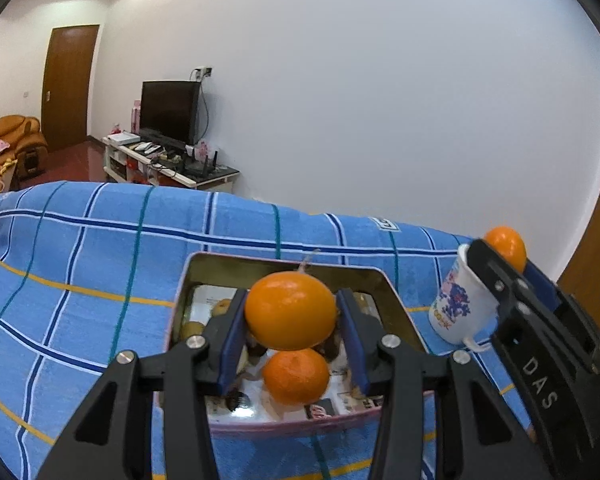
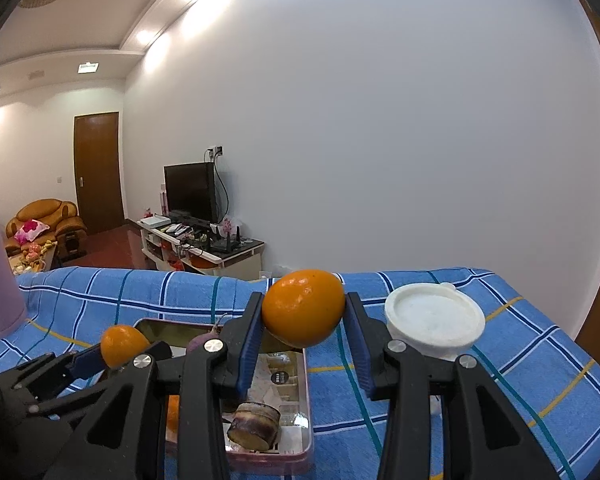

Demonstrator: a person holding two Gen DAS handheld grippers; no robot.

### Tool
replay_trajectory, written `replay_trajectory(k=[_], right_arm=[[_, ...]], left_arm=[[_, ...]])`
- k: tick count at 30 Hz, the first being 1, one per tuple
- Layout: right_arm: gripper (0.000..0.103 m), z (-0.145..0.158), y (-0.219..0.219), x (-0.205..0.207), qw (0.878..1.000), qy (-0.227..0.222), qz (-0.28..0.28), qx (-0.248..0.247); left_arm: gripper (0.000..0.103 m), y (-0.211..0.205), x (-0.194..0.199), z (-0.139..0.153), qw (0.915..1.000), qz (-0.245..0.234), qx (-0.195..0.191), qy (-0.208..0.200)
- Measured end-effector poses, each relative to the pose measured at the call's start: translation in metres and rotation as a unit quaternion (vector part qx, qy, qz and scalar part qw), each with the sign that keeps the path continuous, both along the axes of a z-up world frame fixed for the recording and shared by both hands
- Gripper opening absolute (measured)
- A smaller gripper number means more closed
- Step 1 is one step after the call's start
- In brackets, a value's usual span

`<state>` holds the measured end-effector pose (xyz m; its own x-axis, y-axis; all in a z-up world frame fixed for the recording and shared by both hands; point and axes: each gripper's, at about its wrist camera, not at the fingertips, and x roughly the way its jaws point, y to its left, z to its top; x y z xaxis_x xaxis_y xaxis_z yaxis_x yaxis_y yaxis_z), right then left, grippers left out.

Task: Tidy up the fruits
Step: 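Lower both oranges into the pink tin and open both grippers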

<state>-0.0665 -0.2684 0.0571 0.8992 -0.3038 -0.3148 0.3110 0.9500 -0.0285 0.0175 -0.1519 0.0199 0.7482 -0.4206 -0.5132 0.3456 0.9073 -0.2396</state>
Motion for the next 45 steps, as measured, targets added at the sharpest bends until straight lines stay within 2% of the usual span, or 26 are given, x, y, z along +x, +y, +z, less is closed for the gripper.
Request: replay_trajectory(k=[4,9,15,25,28,34,37,39,41,44,45], right_arm=[[0.042,-0.004,-0.01,0.006,1.0,0.014,-0.011,0.008],[0.042,-0.015,-0.017,0.03,0.997,0.059,0.006,0.043],[0.042,-0.024,-0.016,0.054,0.994,0.089,0.015,0.056],[0.042,-0.052,-0.027,0.081,0.985,0.144,0.025,0.086],[0.042,-0.06,-0.029,0.09,0.982,0.163,0.03,0.091],[0.045,-0.064,-0.035,0.092,0.98,0.16,0.04,0.112],[0.05,-0.066,-0.043,0.09,0.978,0.152,0.047,0.137],[0.052,-0.066,-0.049,0.087,0.976,0.143,0.053,0.158],[0.06,-0.065,-0.055,0.083,0.973,0.128,0.063,0.183],[0.061,-0.061,-0.06,0.076,0.971,0.106,0.069,0.201],[0.061,-0.059,-0.06,0.073,0.971,0.101,0.071,0.203]], left_arm=[[0.046,0.009,0.009,-0.001,0.9999,0.013,-0.006,0.005],[0.046,-0.001,0.009,-0.005,0.9999,-0.002,-0.002,0.01],[0.046,-0.008,0.014,-0.011,0.9996,-0.015,0.022,0.007],[0.046,-0.018,0.031,-0.033,0.9983,-0.024,0.038,0.036],[0.046,-0.017,0.037,-0.039,0.9976,-0.029,0.033,0.054],[0.047,-0.021,0.036,-0.038,0.9976,-0.026,0.041,0.05],[0.061,-0.019,0.033,-0.034,0.9985,-0.01,0.039,0.036],[0.076,-0.012,0.032,-0.032,0.9991,0.0,0.029,0.03],[0.085,-0.008,0.03,-0.029,0.9995,0.004,0.019,0.025],[0.101,-0.003,0.023,-0.023,0.9997,0.016,0.016,0.007],[0.103,-0.002,0.021,-0.021,0.9997,0.018,0.016,0.004]])
